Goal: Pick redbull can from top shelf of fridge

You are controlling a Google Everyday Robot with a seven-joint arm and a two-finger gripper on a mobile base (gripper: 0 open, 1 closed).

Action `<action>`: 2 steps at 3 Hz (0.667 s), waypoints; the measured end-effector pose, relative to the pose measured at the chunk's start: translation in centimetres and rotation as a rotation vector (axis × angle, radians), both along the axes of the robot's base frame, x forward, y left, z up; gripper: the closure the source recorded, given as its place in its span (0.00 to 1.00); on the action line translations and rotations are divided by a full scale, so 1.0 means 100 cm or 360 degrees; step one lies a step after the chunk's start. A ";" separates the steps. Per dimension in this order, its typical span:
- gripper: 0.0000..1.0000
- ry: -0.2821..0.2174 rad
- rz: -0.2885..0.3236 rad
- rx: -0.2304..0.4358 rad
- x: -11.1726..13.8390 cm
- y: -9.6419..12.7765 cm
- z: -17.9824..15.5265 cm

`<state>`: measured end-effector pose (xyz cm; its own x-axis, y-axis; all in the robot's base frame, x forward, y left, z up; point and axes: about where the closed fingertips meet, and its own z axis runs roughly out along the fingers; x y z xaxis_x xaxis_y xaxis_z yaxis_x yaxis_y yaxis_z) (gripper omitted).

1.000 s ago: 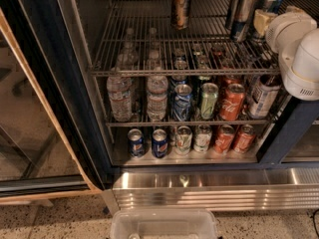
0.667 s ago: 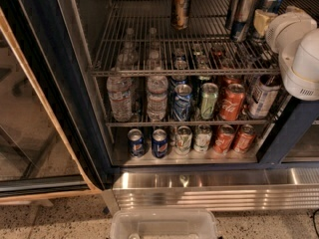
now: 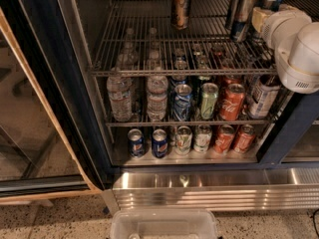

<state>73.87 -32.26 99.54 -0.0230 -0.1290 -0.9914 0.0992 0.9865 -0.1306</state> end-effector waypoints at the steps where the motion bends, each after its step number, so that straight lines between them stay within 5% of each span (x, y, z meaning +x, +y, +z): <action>1: 0.47 -0.0002 -0.0030 0.0009 0.000 -0.007 0.000; 2: 0.47 0.0000 -0.0054 0.0012 0.000 -0.013 0.000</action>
Offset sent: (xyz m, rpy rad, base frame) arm -0.0012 -0.0267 -0.0014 0.0116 0.0041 -0.0630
